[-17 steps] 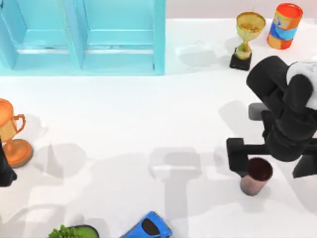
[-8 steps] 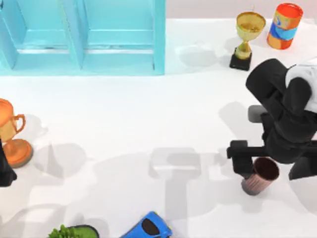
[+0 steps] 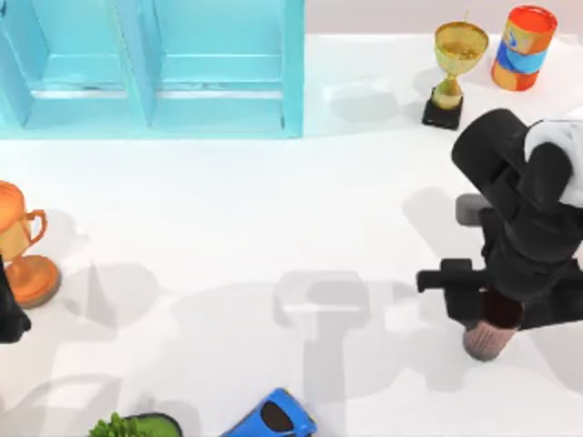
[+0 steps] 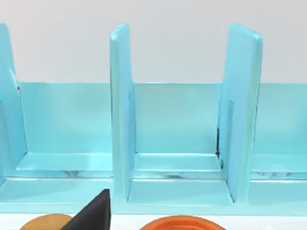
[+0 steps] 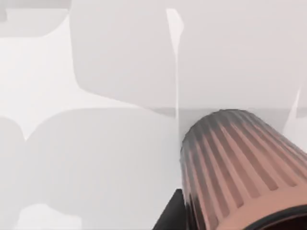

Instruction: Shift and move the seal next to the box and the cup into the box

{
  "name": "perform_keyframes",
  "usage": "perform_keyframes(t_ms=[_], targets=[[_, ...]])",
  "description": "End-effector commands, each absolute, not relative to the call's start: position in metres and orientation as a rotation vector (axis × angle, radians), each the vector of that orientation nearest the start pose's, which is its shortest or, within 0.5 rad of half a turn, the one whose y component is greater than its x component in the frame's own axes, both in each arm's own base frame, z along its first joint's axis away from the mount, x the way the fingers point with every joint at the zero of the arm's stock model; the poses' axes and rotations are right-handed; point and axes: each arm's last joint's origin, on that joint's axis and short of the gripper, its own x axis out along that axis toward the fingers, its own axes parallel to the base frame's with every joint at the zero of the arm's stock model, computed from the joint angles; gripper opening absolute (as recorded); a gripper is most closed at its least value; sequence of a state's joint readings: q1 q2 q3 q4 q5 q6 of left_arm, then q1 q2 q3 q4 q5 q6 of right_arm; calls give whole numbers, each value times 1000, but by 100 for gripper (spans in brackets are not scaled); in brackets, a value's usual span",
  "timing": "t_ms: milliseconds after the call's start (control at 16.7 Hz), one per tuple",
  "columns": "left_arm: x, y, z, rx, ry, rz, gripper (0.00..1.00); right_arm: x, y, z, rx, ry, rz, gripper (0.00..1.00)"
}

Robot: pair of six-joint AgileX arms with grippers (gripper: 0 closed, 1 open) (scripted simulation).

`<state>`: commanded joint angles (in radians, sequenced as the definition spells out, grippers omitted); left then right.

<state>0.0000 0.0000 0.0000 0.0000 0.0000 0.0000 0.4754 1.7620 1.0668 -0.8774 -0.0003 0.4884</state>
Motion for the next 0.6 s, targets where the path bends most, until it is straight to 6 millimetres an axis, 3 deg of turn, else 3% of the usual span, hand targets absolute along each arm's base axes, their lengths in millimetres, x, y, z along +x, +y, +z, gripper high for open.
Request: perform_keyframes(t_ms=[120,600], targets=[[106,-1,160,0,0,0,100,268,140,149,8,1573,-8,0],[106,-1,160,0,0,0,100,268,140,149,10,1571,-9,0]])
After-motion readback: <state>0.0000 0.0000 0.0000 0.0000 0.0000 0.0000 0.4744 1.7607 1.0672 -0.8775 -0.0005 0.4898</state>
